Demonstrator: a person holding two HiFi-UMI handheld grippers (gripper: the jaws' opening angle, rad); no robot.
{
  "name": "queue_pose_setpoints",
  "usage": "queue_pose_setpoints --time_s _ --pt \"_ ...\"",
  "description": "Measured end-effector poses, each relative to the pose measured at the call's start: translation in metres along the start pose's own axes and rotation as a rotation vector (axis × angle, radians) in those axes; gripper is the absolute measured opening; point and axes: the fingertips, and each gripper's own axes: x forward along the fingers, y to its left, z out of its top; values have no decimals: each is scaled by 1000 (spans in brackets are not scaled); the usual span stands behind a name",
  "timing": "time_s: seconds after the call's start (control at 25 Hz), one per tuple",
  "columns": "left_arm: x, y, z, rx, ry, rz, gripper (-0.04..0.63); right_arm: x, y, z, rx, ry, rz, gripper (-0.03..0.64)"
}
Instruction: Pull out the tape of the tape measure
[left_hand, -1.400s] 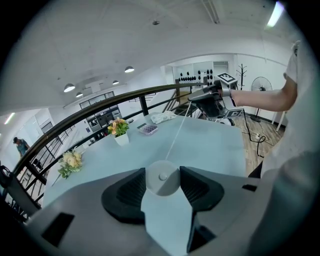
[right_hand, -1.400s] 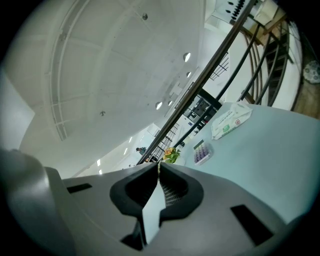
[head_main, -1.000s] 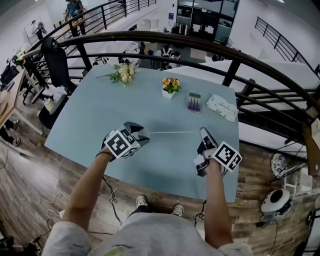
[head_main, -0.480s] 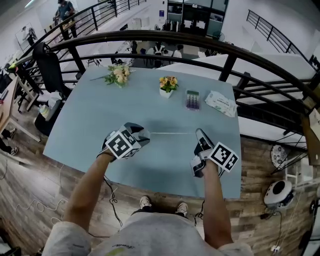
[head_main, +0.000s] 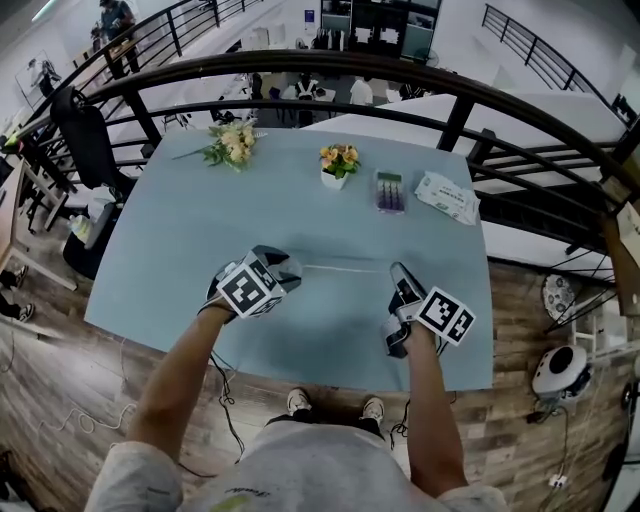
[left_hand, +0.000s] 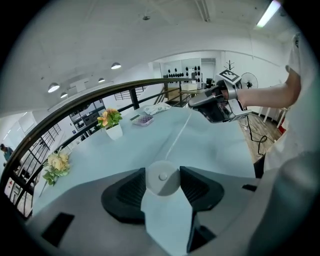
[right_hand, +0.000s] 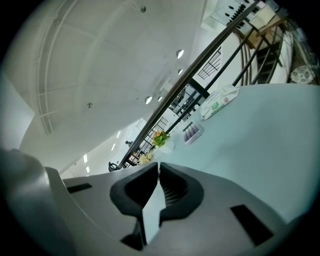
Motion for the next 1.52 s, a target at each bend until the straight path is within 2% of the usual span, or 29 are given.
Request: queue_pose_setpoints --time_s 0.88,1.32,1.52 --pt "37 17 -40 48 58 -114 215 29 -29 -49 -148 101 -198 18" --pt "50 17 -55 8 77 -189 216 40 -30 -63 -322 208 -270 18" --pt "51 16 -59 -5 74 -208 216 45 -26 -70 -356 236 -273 18"
